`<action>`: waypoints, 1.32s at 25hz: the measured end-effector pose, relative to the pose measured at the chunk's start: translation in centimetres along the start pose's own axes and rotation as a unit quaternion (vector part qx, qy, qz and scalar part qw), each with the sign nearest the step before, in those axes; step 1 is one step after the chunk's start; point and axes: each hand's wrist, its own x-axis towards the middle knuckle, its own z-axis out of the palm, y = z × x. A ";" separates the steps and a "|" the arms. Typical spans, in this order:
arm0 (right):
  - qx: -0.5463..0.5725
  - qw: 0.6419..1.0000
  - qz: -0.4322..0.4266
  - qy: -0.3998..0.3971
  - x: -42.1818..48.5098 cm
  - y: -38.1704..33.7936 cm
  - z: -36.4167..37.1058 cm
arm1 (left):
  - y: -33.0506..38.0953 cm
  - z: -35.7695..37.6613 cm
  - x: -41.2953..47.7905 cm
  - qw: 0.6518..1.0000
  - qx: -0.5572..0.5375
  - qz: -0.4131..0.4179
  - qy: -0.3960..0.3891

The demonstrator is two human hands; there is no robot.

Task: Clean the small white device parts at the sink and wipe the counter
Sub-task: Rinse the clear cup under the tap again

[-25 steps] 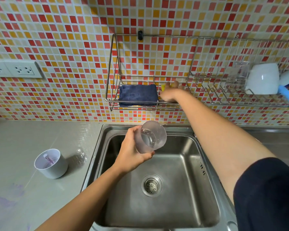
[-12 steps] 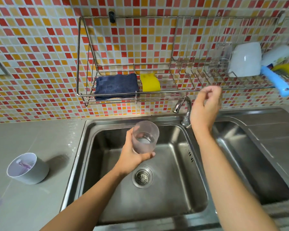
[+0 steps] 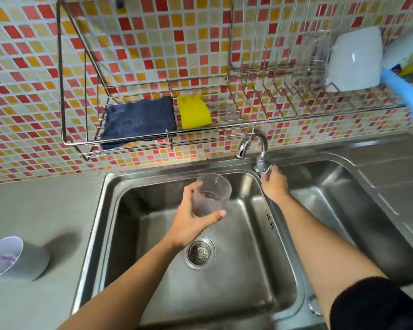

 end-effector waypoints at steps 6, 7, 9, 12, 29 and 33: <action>-0.337 0.923 -0.187 -0.008 0.8 0.6 1.1 | -1.1 -0.2 1.1 1.000 0.016 -0.017 0.013; -0.348 0.915 -0.204 -0.022 0.8 0.8 1.4 | -1.3 -0.1 1.1 1.000 0.018 -0.019 0.013; -0.350 0.908 -0.230 -0.024 1.3 1.3 2.1 | -1.5 -0.1 1.3 1.000 0.017 -0.021 0.013; -0.290 0.921 -0.260 -0.016 1.7 2.6 2.9 | -1.4 0.1 1.6 0.999 0.015 -0.027 0.008; -0.204 0.977 -0.062 -0.018 -7.2 9.9 5.9 | 0.9 5.4 6.1 0.981 0.165 -0.099 0.000; -0.205 0.977 -0.060 -0.025 -7.2 9.8 5.9 | 0.8 5.0 5.3 0.991 0.093 -0.095 -0.009</action>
